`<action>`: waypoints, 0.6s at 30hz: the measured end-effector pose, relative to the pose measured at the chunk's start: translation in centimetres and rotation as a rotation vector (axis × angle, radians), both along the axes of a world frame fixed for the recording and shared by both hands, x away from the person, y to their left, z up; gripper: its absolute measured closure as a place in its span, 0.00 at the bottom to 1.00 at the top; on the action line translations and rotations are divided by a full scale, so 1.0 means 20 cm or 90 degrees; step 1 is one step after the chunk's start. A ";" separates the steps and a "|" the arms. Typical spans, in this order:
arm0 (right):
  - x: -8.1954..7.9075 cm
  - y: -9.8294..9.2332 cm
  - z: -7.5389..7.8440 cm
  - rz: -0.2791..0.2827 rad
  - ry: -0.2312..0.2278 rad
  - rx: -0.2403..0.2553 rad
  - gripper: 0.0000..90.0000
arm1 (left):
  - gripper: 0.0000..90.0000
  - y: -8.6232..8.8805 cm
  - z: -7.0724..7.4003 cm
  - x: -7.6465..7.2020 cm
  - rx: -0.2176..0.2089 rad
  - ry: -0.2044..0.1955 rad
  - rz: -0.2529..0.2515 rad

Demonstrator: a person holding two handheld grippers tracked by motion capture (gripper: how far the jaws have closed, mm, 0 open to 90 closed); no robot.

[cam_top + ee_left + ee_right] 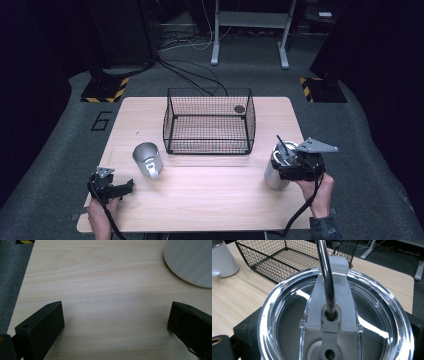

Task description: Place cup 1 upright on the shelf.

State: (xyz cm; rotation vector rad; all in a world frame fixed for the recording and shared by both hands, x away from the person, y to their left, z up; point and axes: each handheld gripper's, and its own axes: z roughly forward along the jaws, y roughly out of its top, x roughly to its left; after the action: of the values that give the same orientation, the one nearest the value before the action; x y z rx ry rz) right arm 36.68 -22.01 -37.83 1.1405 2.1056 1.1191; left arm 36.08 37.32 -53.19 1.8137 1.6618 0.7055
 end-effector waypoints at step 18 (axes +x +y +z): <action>0.05 0.13 0.05 0.047 -0.001 -0.009 0.04 | 0.00 0.00 0.00 0.00 0.000 0.000 0.000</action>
State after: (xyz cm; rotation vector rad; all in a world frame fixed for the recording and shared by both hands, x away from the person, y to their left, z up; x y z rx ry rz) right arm 37.60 -19.47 -36.73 1.0625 2.1661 1.1354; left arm 36.07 37.32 -53.19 1.8137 1.6624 0.7050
